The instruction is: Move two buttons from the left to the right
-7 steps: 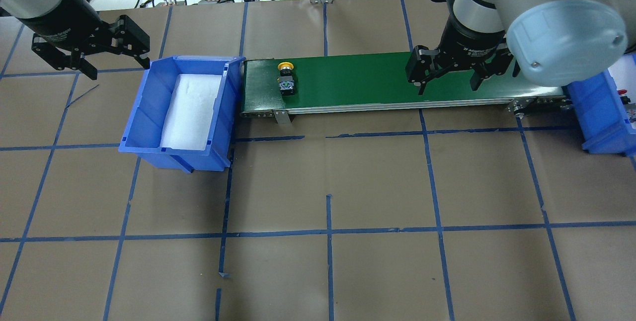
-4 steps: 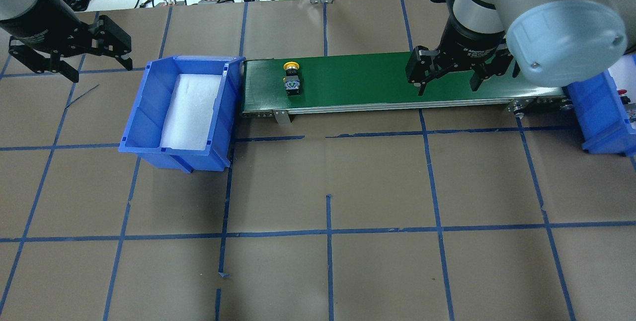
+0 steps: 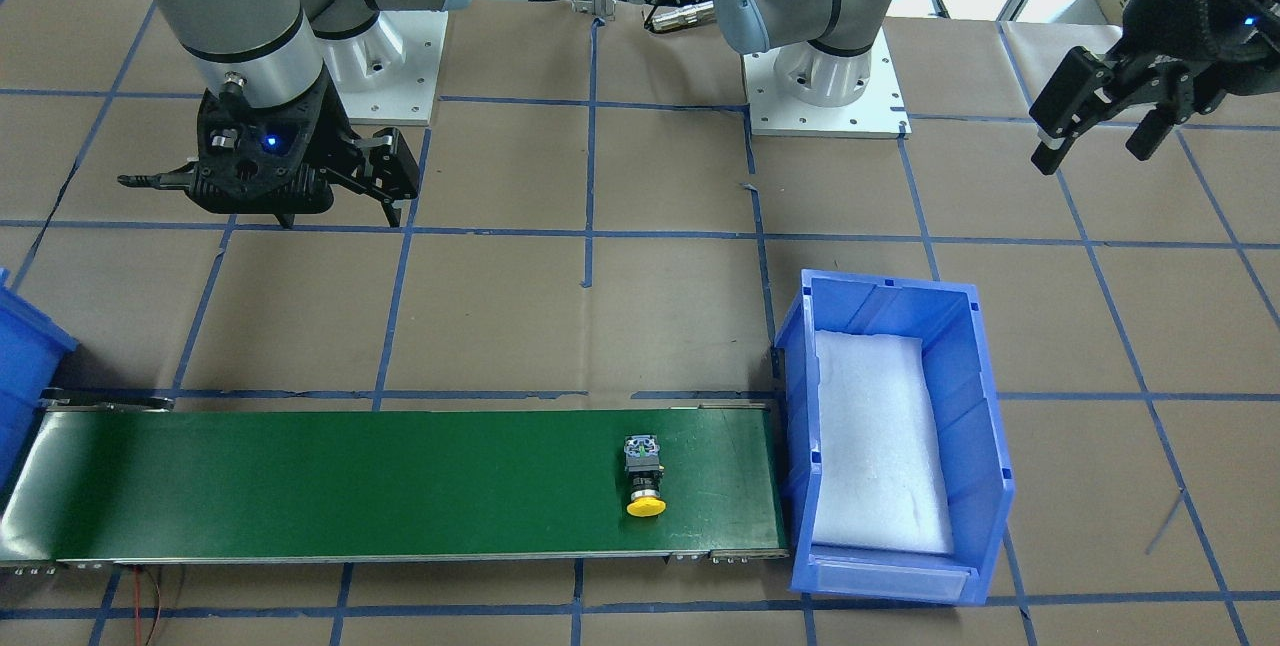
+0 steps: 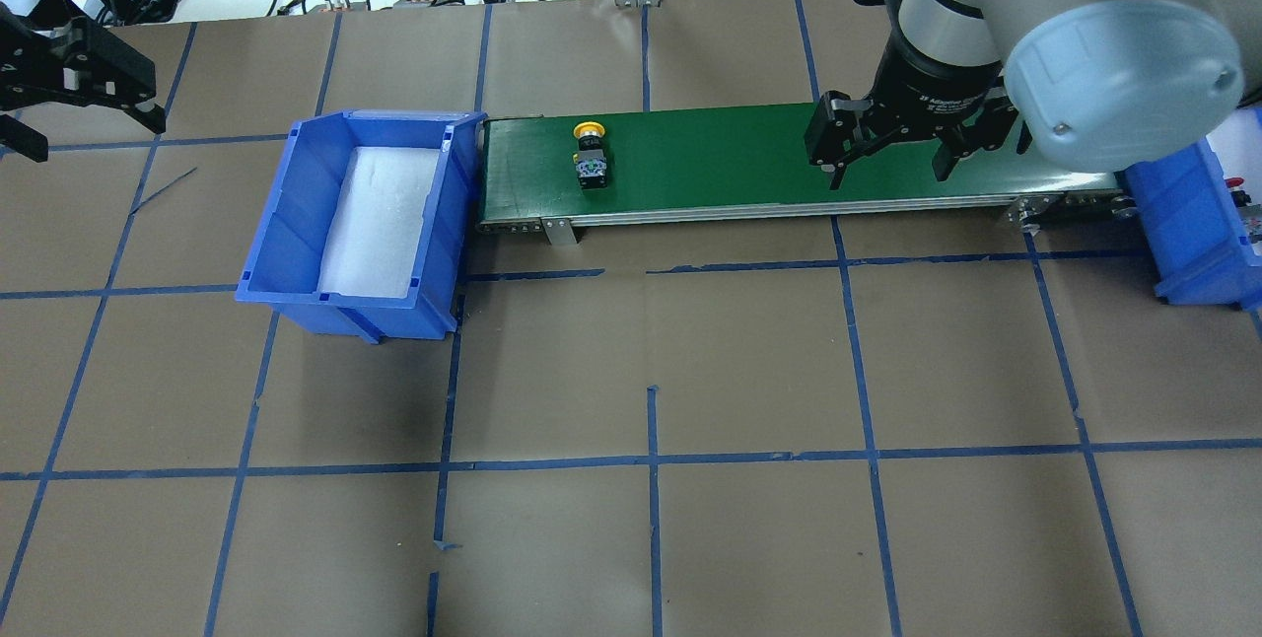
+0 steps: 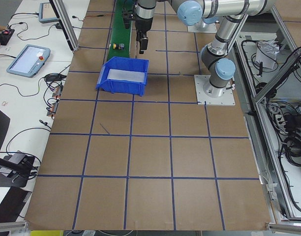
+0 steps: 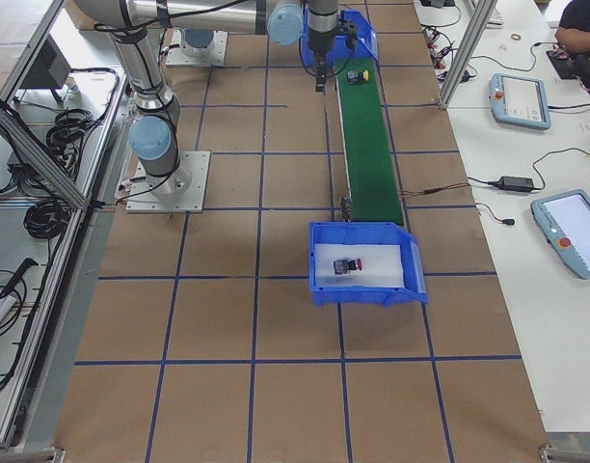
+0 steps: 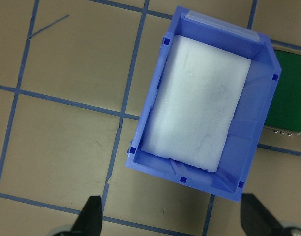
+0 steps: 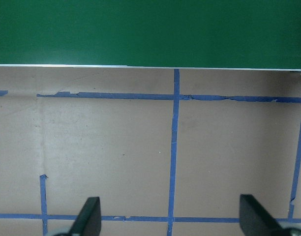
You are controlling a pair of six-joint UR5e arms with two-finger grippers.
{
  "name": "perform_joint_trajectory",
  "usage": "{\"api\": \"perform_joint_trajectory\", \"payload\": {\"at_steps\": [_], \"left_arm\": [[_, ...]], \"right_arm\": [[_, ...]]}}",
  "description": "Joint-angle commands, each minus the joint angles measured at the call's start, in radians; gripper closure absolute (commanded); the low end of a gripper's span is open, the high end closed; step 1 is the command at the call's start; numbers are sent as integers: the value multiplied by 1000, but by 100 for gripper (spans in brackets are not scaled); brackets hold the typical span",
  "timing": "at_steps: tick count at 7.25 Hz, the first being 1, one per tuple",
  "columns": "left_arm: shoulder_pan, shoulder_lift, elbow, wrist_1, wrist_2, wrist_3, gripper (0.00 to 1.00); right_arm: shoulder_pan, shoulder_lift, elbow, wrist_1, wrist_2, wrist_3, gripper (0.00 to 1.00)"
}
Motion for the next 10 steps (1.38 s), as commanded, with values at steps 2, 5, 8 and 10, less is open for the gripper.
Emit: {"api": "perform_joint_trajectory", "payload": {"at_steps": [2,5,8,10], "left_arm": [[-163,-41,14,-33,-1,-148,0],[-355,-110,19,19,-19,-343,0],[-419,-156,-7,56,-20,-351,0],[-419,-185,-27,90,-14,-369,0]], "right_arm": [[0,1,2,1,-7,-3,0],[0,1,2,3,-9,-3,0],[0,-1,2,4,-7,-3,0],[0,-1,2,4,-6,-3,0]]}}
